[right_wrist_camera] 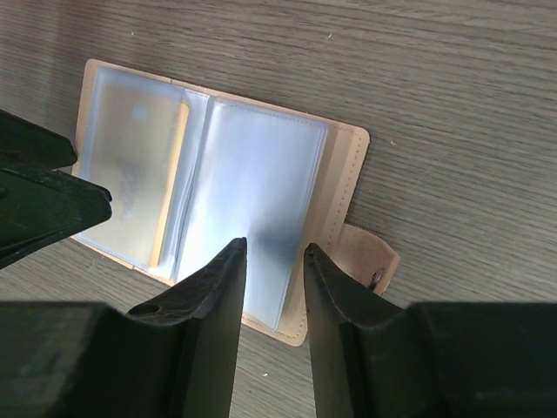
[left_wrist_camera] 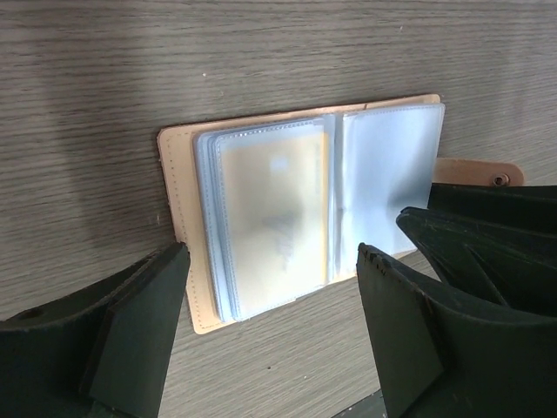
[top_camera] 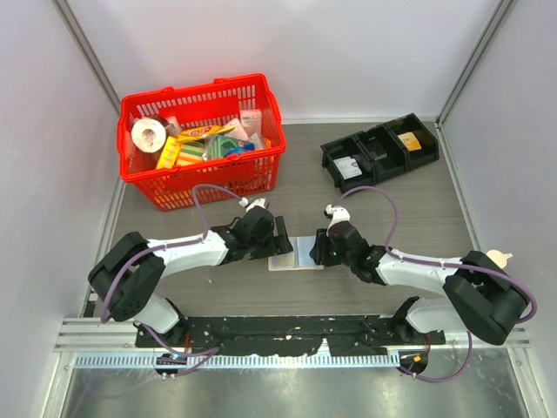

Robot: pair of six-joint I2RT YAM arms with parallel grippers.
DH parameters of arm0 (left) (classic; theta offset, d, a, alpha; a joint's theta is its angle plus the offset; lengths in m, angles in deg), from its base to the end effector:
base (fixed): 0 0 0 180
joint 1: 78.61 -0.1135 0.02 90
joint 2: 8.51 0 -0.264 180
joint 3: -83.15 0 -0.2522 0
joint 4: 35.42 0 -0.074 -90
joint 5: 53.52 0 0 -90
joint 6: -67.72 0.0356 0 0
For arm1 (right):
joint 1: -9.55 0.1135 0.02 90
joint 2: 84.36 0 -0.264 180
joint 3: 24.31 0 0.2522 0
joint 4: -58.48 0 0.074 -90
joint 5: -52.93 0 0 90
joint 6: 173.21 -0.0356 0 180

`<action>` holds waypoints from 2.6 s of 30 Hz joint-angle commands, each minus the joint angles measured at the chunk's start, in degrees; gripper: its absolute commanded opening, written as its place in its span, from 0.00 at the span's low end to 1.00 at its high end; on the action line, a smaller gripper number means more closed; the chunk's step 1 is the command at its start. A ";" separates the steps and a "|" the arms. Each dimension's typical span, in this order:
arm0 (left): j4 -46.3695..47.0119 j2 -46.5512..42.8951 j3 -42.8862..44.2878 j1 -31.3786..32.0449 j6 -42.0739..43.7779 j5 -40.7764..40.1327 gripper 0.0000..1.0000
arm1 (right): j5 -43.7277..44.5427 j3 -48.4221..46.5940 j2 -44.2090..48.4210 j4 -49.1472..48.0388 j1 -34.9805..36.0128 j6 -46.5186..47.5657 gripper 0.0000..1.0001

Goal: Take the credit cards out of the card holder
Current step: Remove the credit card from the card holder.

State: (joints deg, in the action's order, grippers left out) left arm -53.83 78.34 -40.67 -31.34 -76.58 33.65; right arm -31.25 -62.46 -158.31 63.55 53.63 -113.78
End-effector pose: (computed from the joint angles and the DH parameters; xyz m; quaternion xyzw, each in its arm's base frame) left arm 0.2009 -0.2149 0.1657 -0.0660 0.9343 -0.2561 0.2389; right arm 0.1708 0.1604 0.1481 -0.0859 0.9045 0.2150 0.3582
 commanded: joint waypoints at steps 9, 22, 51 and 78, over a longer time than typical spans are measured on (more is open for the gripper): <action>7.18 -0.89 0.57 1.25 -2.12 2.13 0.72 | -2.22 1.09 -1.10 -3.35 -0.39 -1.69 0.36; 17.99 -0.89 -3.04 1.25 -8.01 6.96 0.67 | -4.15 1.70 -3.13 -5.11 -0.39 -2.74 0.36; 10.00 -9.51 -2.34 1.51 -1.59 0.98 0.60 | -4.94 -2.07 12.35 -4.05 -1.00 -1.60 0.40; 8.78 4.03 -0.40 1.34 1.13 0.11 0.36 | -30.87 10.49 -15.78 -47.65 -12.70 -19.18 0.38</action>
State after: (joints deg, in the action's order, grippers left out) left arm -43.95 80.98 -41.13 -30.07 -77.13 35.97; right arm -60.10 -52.09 -173.35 22.75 41.17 -131.98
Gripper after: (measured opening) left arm 0.373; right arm 0.390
